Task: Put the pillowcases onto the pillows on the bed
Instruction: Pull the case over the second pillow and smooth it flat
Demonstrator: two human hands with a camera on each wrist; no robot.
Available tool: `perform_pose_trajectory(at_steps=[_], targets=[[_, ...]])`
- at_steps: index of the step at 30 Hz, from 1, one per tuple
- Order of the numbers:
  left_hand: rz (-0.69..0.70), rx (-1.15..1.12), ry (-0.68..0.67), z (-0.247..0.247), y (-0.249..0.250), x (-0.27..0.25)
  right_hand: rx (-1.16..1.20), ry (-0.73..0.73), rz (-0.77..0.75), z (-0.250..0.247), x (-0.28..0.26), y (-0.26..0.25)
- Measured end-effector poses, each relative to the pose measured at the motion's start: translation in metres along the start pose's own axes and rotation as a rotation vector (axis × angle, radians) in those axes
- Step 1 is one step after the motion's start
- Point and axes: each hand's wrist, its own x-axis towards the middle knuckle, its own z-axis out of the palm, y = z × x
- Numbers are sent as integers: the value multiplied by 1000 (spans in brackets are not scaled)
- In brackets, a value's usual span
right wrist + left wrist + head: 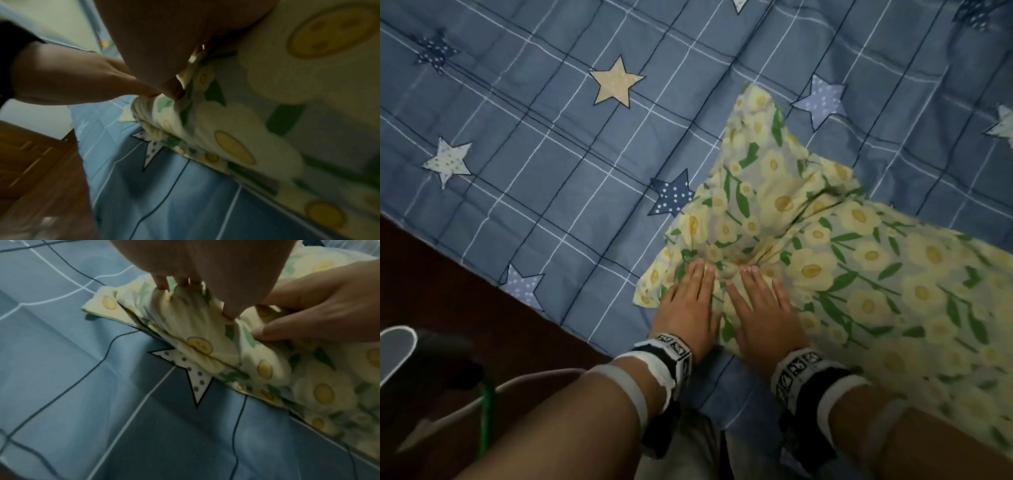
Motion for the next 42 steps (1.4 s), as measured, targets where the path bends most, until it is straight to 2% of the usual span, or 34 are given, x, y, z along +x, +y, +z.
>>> perform_pose_trajectory(at_steps=[3,6,10,12,15,17,18,19,21,23,24,26,28,31,33,35,39,42], targets=[[-21,20,-51,3,-3,30,-74,13,-38,2,36,10],[-48,19,-20,2,-14,53,-123,27,-51,-5,63,15],[-75,63,-56,10,-16,25,-57,34,-46,15,39,-18],[-77,105,-117,12,-17,7,-62,-36,-93,24,23,-31],[-89,92,-231,-1,-18,6,-41,-67,-123,14,24,-24],[-156,33,-264,-20,-6,15,52,-1,-132,-6,24,-16],[-202,-19,-228,-30,7,21,94,61,-115,-19,20,-12],[-237,-73,-137,-40,23,24,125,138,-77,-33,12,-9],[-231,-124,156,-60,62,30,163,311,71,-56,-9,6],[-87,-108,330,-73,105,35,200,437,294,-71,-33,35],[28,-98,341,-76,127,38,221,468,416,-74,-45,54],[281,-77,264,-76,174,45,270,491,644,-70,-68,100],[469,-23,142,-70,222,52,326,455,841,-58,-94,147],[590,130,-92,-53,286,63,409,322,1013,-35,-132,202],[637,255,-228,-40,321,72,479,244,1055,-20,-148,227],[689,411,-299,-22,343,80,559,180,1067,-4,-156,242],[663,657,-367,16,350,85,569,104,981,30,-165,240],[645,730,-393,24,349,91,595,97,944,40,-166,243]])
